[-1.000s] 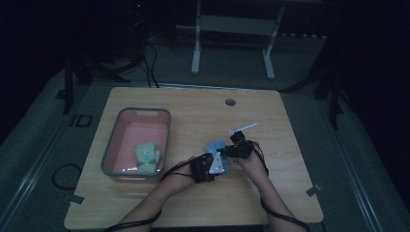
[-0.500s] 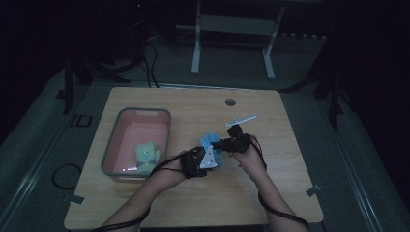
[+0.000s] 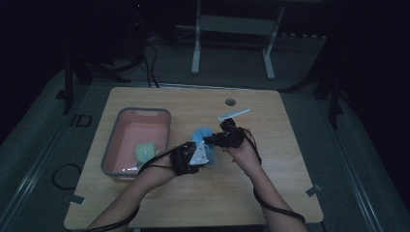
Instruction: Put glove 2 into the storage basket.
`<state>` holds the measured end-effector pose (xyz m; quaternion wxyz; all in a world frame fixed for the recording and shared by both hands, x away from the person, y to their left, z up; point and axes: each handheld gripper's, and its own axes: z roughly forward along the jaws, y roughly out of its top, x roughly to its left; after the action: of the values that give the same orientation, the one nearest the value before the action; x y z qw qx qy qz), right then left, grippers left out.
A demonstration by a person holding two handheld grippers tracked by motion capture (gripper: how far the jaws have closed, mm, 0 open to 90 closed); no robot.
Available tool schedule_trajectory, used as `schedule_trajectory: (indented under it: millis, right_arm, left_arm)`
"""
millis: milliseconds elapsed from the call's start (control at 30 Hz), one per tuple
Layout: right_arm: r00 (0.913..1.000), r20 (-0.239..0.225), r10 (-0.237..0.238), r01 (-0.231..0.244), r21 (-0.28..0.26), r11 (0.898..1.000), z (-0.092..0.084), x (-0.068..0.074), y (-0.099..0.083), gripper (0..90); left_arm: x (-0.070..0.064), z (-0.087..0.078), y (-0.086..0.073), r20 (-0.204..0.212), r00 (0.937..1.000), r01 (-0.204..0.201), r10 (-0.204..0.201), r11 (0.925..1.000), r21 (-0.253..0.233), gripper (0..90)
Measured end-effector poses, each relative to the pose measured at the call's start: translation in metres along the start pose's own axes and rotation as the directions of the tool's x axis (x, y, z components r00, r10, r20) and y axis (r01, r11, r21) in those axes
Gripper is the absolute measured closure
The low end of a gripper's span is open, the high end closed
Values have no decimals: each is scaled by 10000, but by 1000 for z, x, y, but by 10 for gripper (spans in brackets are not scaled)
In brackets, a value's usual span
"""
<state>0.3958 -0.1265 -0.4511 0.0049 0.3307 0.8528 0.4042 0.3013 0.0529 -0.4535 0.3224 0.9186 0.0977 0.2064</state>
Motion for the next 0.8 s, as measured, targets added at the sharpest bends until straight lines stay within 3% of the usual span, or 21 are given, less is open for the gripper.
schedule_trajectory:
  millis: [333, 800]
  right_arm:
    - [9994, -38, -330, 330, 14, 9995, 9, 17, 24, 780]
    - [9968, -354, -713, 714, 14, 9974, 37, 44, 52, 780]
  left_arm:
    - [8, -18, -8, -344, 9994, 91, -82, 9996, 277, 756]
    - [17, -46, -32, -802, 9962, 401, -342, 9965, 730, 756]
